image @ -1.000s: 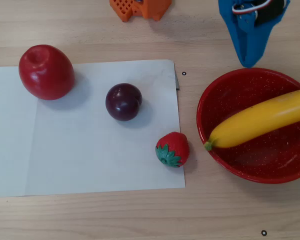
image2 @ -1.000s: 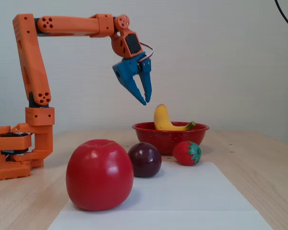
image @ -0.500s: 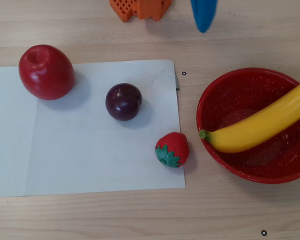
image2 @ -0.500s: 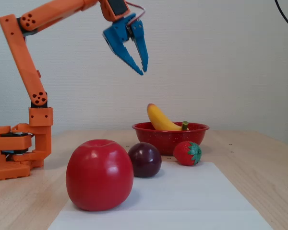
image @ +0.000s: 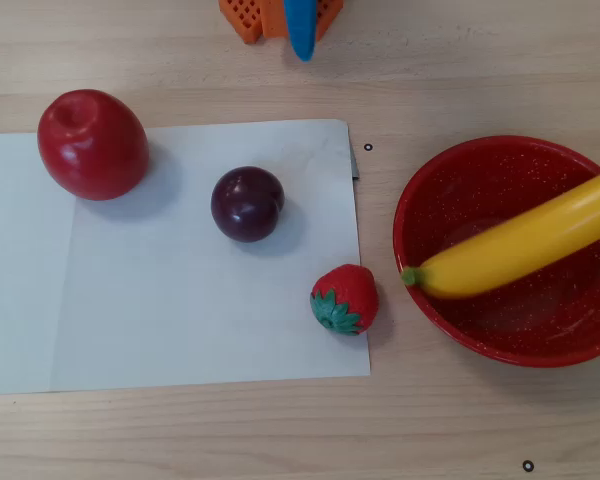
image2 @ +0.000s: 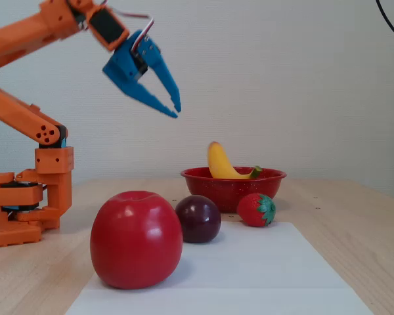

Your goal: Grasp the banana and put it in the red bowl

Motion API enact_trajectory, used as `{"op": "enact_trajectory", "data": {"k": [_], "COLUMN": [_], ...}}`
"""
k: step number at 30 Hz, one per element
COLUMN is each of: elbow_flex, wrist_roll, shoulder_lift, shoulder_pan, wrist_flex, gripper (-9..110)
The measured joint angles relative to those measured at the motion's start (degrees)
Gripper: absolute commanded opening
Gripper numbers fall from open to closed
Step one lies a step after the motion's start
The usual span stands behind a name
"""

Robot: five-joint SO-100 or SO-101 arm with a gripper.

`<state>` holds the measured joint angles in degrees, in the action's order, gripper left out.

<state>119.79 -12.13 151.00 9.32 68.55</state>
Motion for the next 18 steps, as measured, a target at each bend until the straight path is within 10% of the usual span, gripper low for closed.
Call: {"op": "enact_trajectory", "data": {"k": [18], "elbow_flex": [49.8], "wrist_roll": [0.9], "shoulder_lift": [29.4], "shoulder_pan": [-6.9], "wrist_flex": [-35.3], "gripper": [0]}}
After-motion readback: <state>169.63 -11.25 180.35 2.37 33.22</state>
